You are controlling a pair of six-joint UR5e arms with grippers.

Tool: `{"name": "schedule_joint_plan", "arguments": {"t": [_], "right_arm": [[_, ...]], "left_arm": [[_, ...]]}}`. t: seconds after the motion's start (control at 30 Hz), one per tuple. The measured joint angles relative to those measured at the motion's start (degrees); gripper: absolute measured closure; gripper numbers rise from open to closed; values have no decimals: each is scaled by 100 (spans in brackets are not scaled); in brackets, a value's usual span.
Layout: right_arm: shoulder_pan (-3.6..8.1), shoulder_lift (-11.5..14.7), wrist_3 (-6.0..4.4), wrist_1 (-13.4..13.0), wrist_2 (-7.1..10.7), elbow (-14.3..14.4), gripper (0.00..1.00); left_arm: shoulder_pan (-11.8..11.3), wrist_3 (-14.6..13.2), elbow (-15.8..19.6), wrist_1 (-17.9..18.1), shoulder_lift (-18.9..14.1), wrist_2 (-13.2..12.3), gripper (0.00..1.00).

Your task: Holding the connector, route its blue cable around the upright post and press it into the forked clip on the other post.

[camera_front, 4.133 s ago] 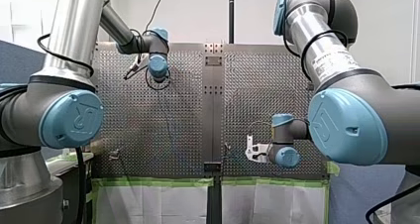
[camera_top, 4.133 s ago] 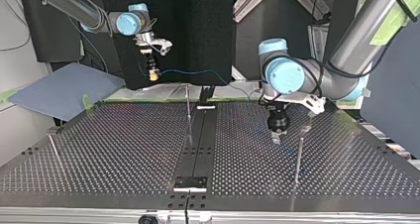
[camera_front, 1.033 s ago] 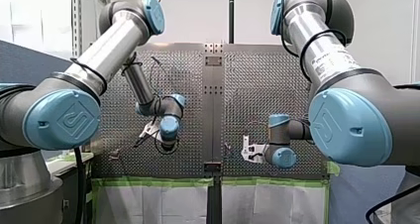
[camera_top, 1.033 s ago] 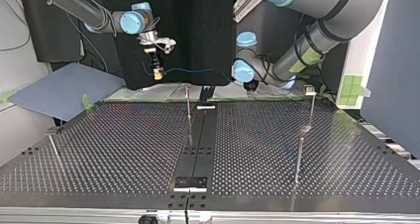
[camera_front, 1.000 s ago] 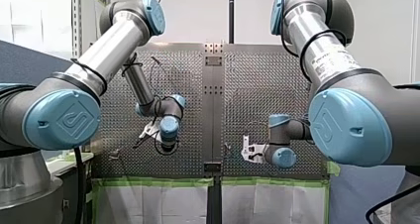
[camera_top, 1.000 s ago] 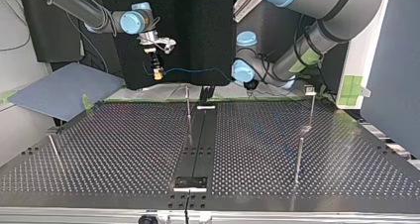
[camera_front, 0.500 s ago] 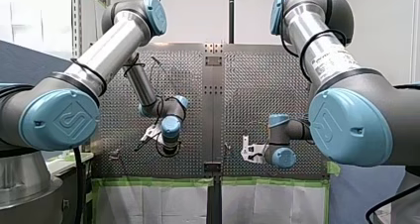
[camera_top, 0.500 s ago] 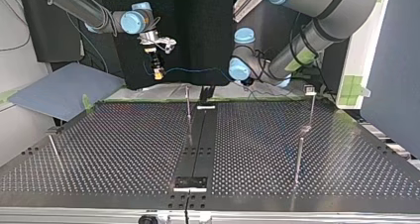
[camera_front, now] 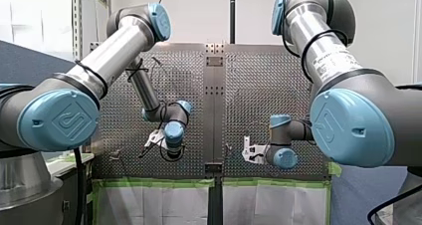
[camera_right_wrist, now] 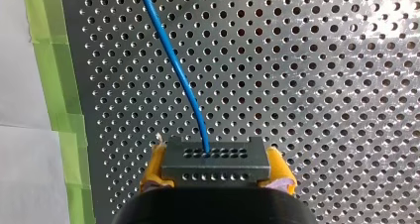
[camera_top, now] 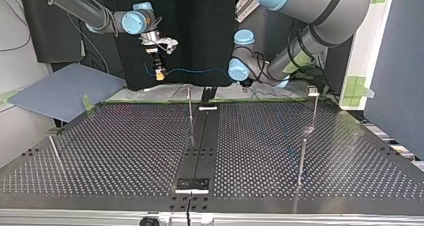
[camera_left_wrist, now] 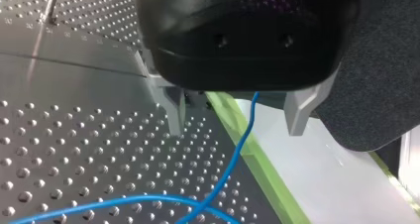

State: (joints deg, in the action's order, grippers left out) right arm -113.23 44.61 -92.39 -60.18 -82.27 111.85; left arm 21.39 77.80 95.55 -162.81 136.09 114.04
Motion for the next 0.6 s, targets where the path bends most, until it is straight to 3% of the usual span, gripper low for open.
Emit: {"name": "schedule_joint_plan", "arguments": {"t": [0.6], "right_arm": [[0,0,0,-7,0,0,100]], "left_arm": [[6,117,-495,-157,601,-232,0]]}}
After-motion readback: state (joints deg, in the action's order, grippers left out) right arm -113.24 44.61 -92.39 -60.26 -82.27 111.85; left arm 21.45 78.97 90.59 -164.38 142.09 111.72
